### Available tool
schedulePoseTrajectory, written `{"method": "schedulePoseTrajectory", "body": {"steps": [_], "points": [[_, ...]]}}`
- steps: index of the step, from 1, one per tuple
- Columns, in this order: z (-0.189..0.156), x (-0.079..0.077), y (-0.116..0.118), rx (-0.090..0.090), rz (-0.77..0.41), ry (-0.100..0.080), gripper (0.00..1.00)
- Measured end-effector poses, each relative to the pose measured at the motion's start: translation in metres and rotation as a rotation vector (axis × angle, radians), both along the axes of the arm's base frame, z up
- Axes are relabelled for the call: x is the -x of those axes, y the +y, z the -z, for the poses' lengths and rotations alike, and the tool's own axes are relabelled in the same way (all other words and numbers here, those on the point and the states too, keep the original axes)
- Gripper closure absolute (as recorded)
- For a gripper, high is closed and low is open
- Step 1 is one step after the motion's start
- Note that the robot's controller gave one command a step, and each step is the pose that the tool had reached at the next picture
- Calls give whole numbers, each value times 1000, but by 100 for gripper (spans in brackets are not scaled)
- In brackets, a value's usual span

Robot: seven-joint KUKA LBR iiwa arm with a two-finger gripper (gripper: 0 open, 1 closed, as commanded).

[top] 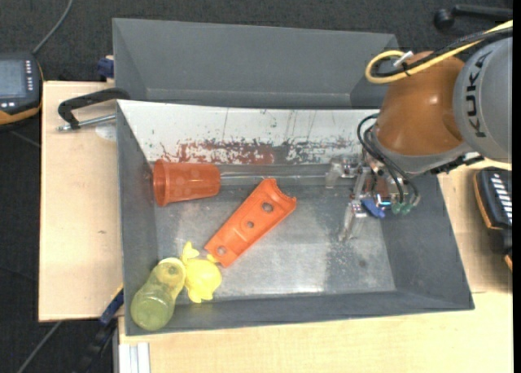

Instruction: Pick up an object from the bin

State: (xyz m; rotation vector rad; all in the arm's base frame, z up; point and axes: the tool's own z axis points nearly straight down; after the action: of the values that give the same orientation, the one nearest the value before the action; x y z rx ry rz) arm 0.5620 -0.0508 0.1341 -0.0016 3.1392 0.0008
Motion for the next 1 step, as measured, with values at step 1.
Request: {"method": "schedulePoseTrajectory", "body": {"steps": [1], "points": [[0, 0, 0, 0, 0, 0, 0]]}}
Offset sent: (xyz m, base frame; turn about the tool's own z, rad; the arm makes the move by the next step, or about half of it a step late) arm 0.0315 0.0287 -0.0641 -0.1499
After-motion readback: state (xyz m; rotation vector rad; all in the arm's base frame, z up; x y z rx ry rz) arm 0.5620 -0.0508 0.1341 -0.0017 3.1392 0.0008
